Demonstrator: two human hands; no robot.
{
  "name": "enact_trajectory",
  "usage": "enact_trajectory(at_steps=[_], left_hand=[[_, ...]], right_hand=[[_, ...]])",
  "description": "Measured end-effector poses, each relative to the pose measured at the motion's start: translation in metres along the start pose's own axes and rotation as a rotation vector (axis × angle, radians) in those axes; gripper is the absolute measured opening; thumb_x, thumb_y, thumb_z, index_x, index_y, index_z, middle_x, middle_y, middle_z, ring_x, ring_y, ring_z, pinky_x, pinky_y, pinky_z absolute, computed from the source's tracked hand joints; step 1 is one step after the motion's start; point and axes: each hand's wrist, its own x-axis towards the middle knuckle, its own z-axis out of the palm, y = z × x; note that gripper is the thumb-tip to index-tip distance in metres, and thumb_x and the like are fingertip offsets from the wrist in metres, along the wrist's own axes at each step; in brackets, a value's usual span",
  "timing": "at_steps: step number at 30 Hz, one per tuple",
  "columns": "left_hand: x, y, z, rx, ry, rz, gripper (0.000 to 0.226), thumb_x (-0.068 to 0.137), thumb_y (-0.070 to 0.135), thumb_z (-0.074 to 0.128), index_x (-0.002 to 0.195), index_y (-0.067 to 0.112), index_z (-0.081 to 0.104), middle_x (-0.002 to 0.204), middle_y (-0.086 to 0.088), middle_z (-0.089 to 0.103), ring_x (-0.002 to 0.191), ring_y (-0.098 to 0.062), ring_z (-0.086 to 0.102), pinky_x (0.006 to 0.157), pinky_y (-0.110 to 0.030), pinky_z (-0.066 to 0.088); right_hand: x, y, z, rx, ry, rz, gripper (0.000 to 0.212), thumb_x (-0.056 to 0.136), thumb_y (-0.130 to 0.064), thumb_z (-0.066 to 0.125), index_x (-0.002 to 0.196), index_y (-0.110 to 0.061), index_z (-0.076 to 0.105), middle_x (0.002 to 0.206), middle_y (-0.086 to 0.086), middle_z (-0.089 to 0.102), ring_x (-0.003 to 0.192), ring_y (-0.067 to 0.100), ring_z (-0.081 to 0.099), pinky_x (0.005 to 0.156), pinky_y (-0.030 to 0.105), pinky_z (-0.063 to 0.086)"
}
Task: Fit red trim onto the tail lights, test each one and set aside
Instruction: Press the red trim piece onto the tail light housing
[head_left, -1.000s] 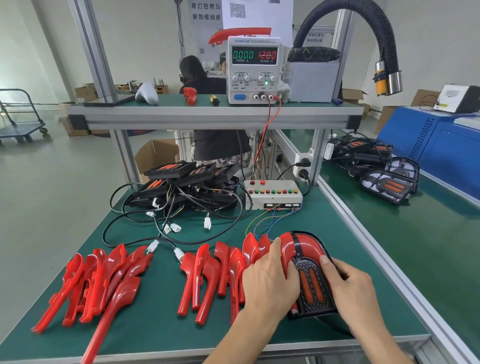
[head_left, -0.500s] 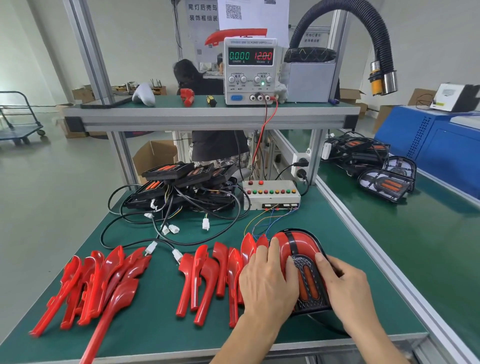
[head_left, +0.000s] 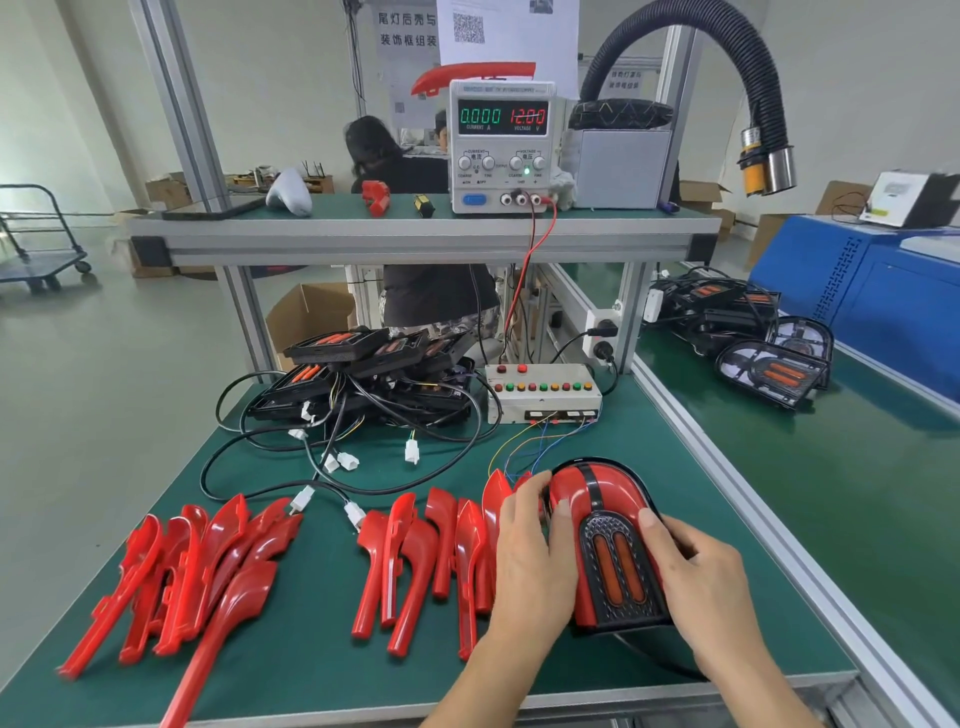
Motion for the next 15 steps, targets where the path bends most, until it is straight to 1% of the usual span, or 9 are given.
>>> enact_trajectory(at_steps=[2, 3, 5, 7, 9, 11, 12, 13, 15], left_hand=[[0.003, -0.002, -0.002, -0.180, -0.116, -0.106, 0.030, 0.104, 0.049, 0.048, 0.134, 0.048, 0.048, 0.124, 0.025, 0.061, 0.116, 0.003, 0.060, 0.104, -0.030, 0.050], [0.005, -0.003, -0.003, -0.236, -0.148, -0.134, 0.029, 0.103, 0.050, 0.049, 0.132, 0.050, 0.048, 0.122, 0.022, 0.064, 0.113, -0.001, 0.064, 0.102, -0.033, 0.052], [0.007, -0.003, -0.007, -0.289, -0.182, -0.159, 0.027, 0.102, 0.048, 0.052, 0.128, 0.055, 0.049, 0.120, 0.015, 0.066, 0.111, -0.007, 0.067, 0.099, -0.036, 0.055], [0.007, -0.004, -0.010, -0.301, -0.199, -0.159, 0.028, 0.101, 0.046, 0.055, 0.127, 0.055, 0.051, 0.119, 0.011, 0.067, 0.111, -0.009, 0.068, 0.098, -0.036, 0.056], [0.006, -0.006, -0.011, -0.247, -0.187, -0.121, 0.030, 0.101, 0.046, 0.055, 0.131, 0.051, 0.052, 0.119, 0.016, 0.067, 0.112, -0.006, 0.066, 0.099, -0.033, 0.055], [0.003, -0.005, -0.013, -0.195, -0.167, -0.094, 0.028, 0.101, 0.049, 0.052, 0.130, 0.052, 0.053, 0.116, 0.028, 0.065, 0.112, 0.003, 0.063, 0.098, -0.022, 0.051], [0.002, -0.003, -0.013, -0.169, -0.161, -0.086, 0.026, 0.100, 0.054, 0.052, 0.126, 0.055, 0.053, 0.116, 0.033, 0.063, 0.112, 0.008, 0.061, 0.095, -0.015, 0.049], [0.000, -0.001, -0.015, -0.137, -0.159, -0.078, 0.028, 0.097, 0.060, 0.052, 0.125, 0.057, 0.050, 0.116, 0.035, 0.062, 0.112, 0.012, 0.059, 0.093, -0.012, 0.048], [-0.003, 0.001, -0.015, -0.053, -0.146, -0.044, 0.045, 0.090, 0.066, 0.058, 0.131, 0.054, 0.045, 0.119, 0.030, 0.064, 0.112, 0.010, 0.060, 0.093, -0.014, 0.049]], right_hand=[[0.000, 0.000, -0.002, 0.023, -0.018, 0.004, 0.015, 0.094, -0.058, 0.058, 0.089, -0.059, 0.072, 0.079, -0.014, 0.078, 0.074, 0.005, 0.075, 0.075, 0.038, 0.062], [0.001, 0.000, -0.003, 0.030, -0.031, 0.004, 0.016, 0.095, -0.057, 0.059, 0.090, -0.055, 0.074, 0.079, -0.013, 0.078, 0.074, 0.006, 0.075, 0.073, 0.037, 0.062], [0.001, 0.002, -0.005, 0.040, -0.049, 0.012, 0.025, 0.093, -0.059, 0.059, 0.090, -0.043, 0.078, 0.080, -0.012, 0.078, 0.074, 0.005, 0.075, 0.069, 0.030, 0.061], [0.000, 0.002, -0.006, 0.055, -0.052, 0.026, 0.033, 0.088, -0.062, 0.059, 0.090, -0.036, 0.079, 0.080, -0.012, 0.078, 0.074, 0.005, 0.075, 0.062, 0.018, 0.058], [-0.001, 0.002, -0.006, 0.073, -0.049, 0.034, 0.031, 0.088, -0.062, 0.060, 0.087, -0.038, 0.080, 0.080, -0.012, 0.078, 0.073, 0.005, 0.075, 0.058, 0.014, 0.056], [-0.002, 0.001, -0.005, 0.086, -0.050, 0.028, 0.022, 0.091, -0.058, 0.060, 0.086, -0.047, 0.078, 0.081, -0.012, 0.079, 0.075, 0.004, 0.076, 0.063, 0.018, 0.056], [-0.002, 0.001, -0.005, 0.087, -0.052, 0.020, 0.021, 0.091, -0.058, 0.060, 0.086, -0.048, 0.078, 0.082, -0.012, 0.079, 0.076, 0.004, 0.076, 0.067, 0.022, 0.056], [-0.001, 0.002, -0.005, 0.085, -0.053, 0.014, 0.021, 0.092, -0.057, 0.060, 0.086, -0.048, 0.078, 0.082, -0.013, 0.079, 0.077, 0.004, 0.076, 0.070, 0.026, 0.056], [-0.001, 0.002, -0.005, 0.079, -0.063, 0.006, 0.019, 0.094, -0.055, 0.060, 0.089, -0.049, 0.078, 0.083, -0.013, 0.079, 0.077, 0.004, 0.075, 0.071, 0.027, 0.055]])
